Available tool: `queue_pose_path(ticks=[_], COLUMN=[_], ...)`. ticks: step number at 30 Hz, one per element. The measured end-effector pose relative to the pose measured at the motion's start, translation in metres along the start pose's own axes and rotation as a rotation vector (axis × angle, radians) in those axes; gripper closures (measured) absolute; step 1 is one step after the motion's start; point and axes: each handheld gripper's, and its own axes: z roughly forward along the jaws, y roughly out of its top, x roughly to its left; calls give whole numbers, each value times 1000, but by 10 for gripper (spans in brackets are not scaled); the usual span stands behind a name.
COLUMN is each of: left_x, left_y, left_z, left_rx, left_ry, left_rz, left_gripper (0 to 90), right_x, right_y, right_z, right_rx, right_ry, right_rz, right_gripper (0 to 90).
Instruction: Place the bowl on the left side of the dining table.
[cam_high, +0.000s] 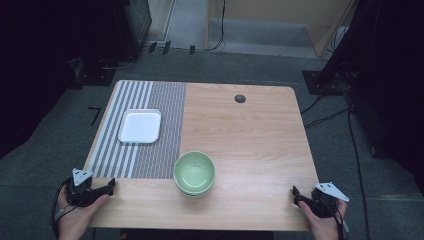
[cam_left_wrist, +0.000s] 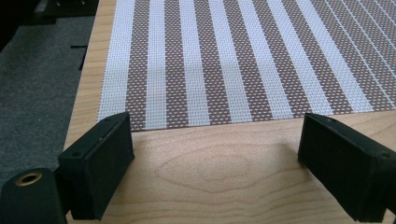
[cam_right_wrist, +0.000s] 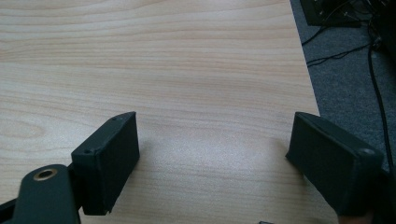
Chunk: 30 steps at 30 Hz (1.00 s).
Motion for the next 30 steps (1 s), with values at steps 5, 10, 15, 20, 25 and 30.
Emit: queue_pose_path(ticks=[5,10,15,20,25,30], left_x=[0,0,-1,-1,-1,-1], left_y=[0,0,1,1,1,1], left_z=[0,0,1,1,1,1], left_rx=[-1,0,0,0,0,0], left_ry=[1,0,4,5,5,5], left_rz=[-1,0,-4,-4,-5,-5], left_gripper=[99,98,98,99,99,99], right_x=[-1,0,9,24,40,55], right_y=[1,6,20,35,49,61], right_z=[0,-3,-13,-20,-25,-29], right_rx=[3,-19,-73,-102,-114,-136], right_ry=[5,13,33,61,89,115], right_rz=[-3,16,12,-8,0,-18], right_gripper=[163,188,194,196,206,207])
